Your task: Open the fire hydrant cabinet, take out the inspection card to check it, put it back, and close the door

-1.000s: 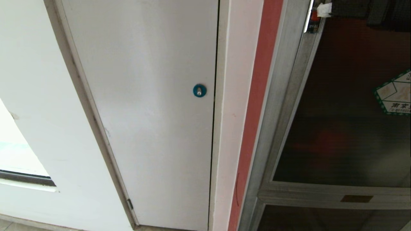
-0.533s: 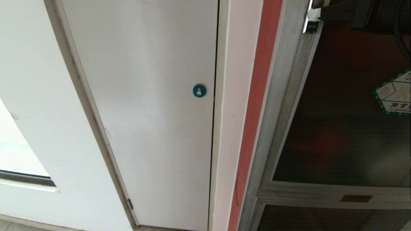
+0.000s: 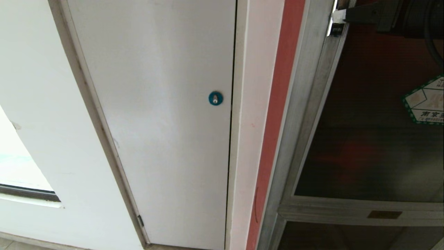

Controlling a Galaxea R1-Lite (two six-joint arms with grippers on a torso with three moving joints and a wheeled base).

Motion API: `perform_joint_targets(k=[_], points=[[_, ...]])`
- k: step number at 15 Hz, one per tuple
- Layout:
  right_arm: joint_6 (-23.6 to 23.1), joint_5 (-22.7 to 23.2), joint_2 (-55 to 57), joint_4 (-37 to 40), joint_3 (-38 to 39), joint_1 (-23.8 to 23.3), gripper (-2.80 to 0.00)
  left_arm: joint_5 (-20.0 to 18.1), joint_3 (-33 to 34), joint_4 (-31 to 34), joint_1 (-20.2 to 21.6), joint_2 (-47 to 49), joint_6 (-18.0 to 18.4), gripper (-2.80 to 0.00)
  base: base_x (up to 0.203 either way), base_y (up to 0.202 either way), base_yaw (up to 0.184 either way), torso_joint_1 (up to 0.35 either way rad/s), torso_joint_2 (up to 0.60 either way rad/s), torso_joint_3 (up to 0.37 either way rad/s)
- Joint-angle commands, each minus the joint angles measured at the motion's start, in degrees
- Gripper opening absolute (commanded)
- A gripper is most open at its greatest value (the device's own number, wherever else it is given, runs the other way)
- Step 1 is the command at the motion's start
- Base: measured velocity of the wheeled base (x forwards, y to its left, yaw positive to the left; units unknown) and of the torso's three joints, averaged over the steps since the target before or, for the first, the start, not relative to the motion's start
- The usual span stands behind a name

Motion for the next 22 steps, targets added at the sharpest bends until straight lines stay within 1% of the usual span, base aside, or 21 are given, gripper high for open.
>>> perform_joint_targets(k=[1,9,12,17,18,19,20,21,22], points=[[0.02,0.06,-0.66,0.24,0.68,0.01,-2.80,0.02,0.01,-0.07,0.00,0.07,-0.02,-2.80,0.000,0.000,0.000,0.000,0.00,0.000],[0.00,-0.80,-2.17,0.34,1.38,0.01,-2.80,0.02,0.01,-0.07,0.00,0.07,-0.02,-2.80,0.000,0.000,0.000,0.000,0.00,0.000],[0.00,-0.51,-4.90,0.40,4.42,0.37,-2.80,0.02,0.01,0.02,0.00,0.07,-0.02,-2.80,0.000,0.000,0.000,0.000,0.00,0.000],[0.33,-0.20,-10.57,2.84,8.36,2.32,-2.80,0.02,0.01,-0.07,0.00,0.07,-0.02,-2.80,0.000,0.000,0.000,0.000,0.00,0.000],[0.69,-0.31,-12.10,2.81,10.12,3.51,-2.80,0.02,0.01,-0.06,0.00,0.07,-0.02,-2.80,0.000,0.000,0.000,0.000,0.00,0.000],[2.07,-0.74,-13.57,2.59,11.62,5.48,-2.80,0.02,0.01,-0.05,0.00,0.07,-0.02,-2.80,0.000,0.000,0.000,0.000,0.00,0.000],[3.22,-2.11,-14.60,2.45,12.64,7.65,-2.80,0.02,0.01,-0.06,0.00,0.07,-0.02,-2.80,0.000,0.000,0.000,0.000,0.00,0.000],[3.72,-5.55,-15.60,1.74,14.27,10.41,-2.80,0.02,0.01,-0.07,0.00,0.07,-0.02,-2.80,0.000,0.000,0.000,0.000,0.00,0.000],[3.90,-10.48,-16.35,-1.12,16.85,13.44,-2.80,0.02,0.01,-0.07,0.00,0.07,-0.02,-2.80,0.000,0.000,0.000,0.000,0.00,0.000]])
